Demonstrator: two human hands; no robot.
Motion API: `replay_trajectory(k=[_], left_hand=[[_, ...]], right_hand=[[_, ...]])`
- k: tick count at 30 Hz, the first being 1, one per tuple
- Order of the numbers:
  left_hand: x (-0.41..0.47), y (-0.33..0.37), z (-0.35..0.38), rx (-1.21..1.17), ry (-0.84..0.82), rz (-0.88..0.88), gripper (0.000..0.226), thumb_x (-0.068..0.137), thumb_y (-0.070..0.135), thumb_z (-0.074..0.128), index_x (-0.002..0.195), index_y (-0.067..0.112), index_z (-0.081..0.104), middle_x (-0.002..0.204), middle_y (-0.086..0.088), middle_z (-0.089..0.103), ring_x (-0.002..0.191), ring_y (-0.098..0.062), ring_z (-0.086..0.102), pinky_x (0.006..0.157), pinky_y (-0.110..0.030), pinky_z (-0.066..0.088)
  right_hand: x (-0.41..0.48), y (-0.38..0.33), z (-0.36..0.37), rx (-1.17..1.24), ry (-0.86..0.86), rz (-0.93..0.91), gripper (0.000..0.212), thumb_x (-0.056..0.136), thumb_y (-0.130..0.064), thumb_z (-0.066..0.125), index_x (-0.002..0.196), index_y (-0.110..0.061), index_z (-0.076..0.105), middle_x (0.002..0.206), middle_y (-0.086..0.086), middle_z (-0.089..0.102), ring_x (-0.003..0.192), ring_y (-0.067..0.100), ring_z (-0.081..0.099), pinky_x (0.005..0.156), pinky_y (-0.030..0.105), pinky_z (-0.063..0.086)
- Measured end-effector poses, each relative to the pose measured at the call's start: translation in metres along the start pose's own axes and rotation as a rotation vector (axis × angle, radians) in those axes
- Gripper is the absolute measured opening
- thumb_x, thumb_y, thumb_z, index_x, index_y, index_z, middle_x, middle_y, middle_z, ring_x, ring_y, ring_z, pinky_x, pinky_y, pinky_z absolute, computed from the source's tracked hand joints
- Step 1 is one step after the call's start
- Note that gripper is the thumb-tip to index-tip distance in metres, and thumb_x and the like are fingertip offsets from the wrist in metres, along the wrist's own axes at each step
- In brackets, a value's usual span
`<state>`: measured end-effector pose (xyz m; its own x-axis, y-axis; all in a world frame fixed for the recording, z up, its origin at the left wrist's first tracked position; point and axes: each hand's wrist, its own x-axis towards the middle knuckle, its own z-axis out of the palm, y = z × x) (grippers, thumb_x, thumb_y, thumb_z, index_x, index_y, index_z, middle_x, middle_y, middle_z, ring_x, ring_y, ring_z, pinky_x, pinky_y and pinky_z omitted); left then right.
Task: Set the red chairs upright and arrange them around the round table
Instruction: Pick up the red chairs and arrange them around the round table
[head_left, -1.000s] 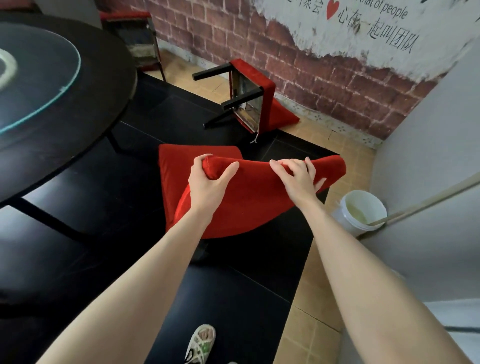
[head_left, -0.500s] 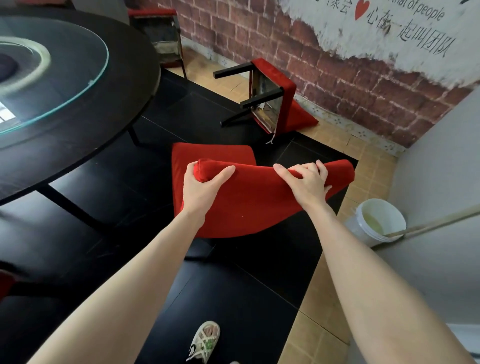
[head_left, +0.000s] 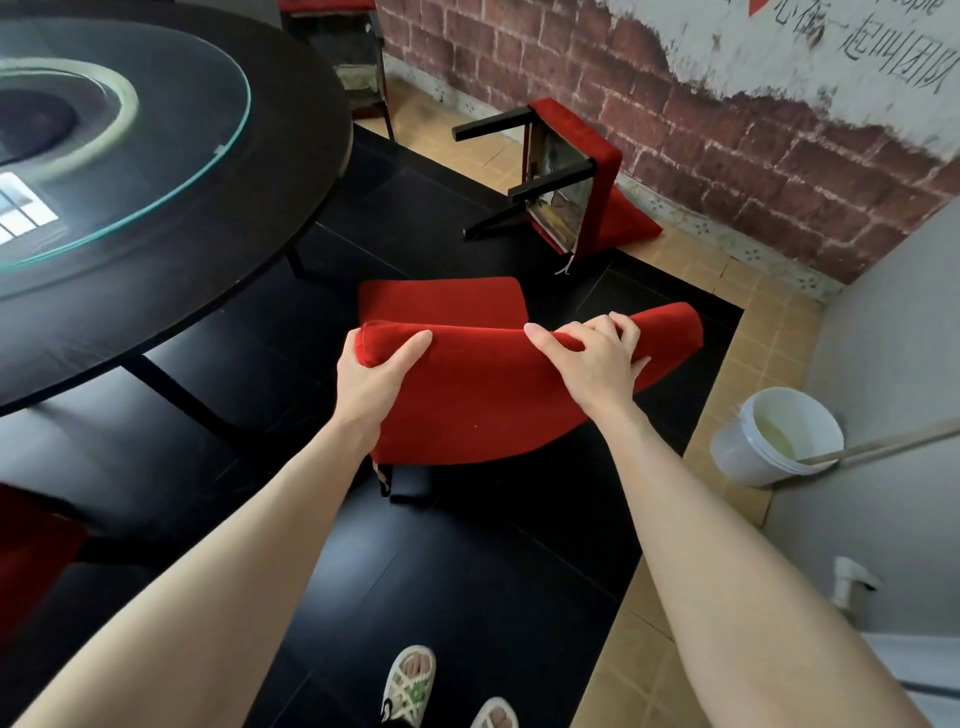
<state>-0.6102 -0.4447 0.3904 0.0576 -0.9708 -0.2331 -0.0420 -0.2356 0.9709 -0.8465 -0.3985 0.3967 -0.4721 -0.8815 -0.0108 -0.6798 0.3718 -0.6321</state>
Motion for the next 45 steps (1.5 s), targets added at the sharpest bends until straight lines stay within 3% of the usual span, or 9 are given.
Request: replay_trajectory(k=[6,18,31,37,42,45], left_hand=[[0.012,-0.010,-0.035,-0.007,0.003,-0.018,0.047,0.065,0.047,0.086,0.101,0.030,0.061,0.098,0.009,0.069,0.077,0.005,0.068,0.058,-0.012,0.051],[0.024,-0.024,-0.086,-0.044,0.019,-0.104,0.043,0.069,0.044,0.086,0.100,0.028,0.062,0.100,0.004,0.069,0.087,-0.008,0.069,0.073,-0.033,0.058],[0.018,-0.022,-0.102,-0.038,-0.022,-0.114,0.049,0.063,0.046,0.088,0.101,0.030,0.061,0.100,0.006,0.068,0.080,-0.004,0.069,0.056,-0.015,0.051],[0.017,-0.004,-0.113,0.113,-0.024,-0.016,0.069,0.066,0.056,0.082,0.123,0.025,0.060,0.126,0.003,0.056,0.112,-0.012,0.056,0.089,-0.027,0.048],[0.006,0.024,-0.101,0.176,-0.038,0.083,0.065,0.068,0.060,0.079,0.122,0.029,0.059,0.127,0.010,0.054,0.121,-0.012,0.050,0.105,-0.035,0.038],[-0.004,0.041,-0.087,0.186,-0.043,0.116,0.063,0.070,0.061,0.077,0.122,0.030,0.058,0.127,0.009,0.054,0.122,-0.014,0.050,0.106,-0.037,0.039]], right_hand=[[-0.010,-0.024,0.023,-0.044,0.009,-0.018,0.056,0.080,-0.078,0.047,0.097,-0.030,0.070,0.132,-0.004,0.050,0.144,0.016,0.011,0.111,0.069,-0.002],[-0.025,-0.059,0.059,-0.097,-0.009,-0.035,0.057,0.080,-0.077,0.047,0.100,-0.030,0.071,0.133,-0.003,0.051,0.144,0.019,0.012,0.110,0.069,-0.002],[-0.035,-0.066,0.062,-0.087,-0.043,-0.006,0.050,0.084,-0.072,0.050,0.105,-0.031,0.070,0.137,-0.006,0.049,0.146,0.019,0.009,0.110,0.069,-0.002],[-0.054,-0.077,0.054,0.087,-0.014,0.025,0.050,0.085,-0.065,0.057,0.118,-0.028,0.064,0.137,-0.009,0.052,0.145,0.015,0.018,0.113,0.065,0.002],[-0.062,-0.083,0.023,0.210,0.069,0.007,0.060,0.086,-0.063,0.057,0.131,-0.023,0.058,0.140,0.000,0.049,0.137,0.018,0.033,0.113,0.048,0.031],[-0.060,-0.084,0.003,0.256,0.112,-0.008,0.061,0.087,-0.062,0.057,0.134,-0.024,0.055,0.141,-0.002,0.050,0.137,0.016,0.034,0.105,0.037,0.034]])
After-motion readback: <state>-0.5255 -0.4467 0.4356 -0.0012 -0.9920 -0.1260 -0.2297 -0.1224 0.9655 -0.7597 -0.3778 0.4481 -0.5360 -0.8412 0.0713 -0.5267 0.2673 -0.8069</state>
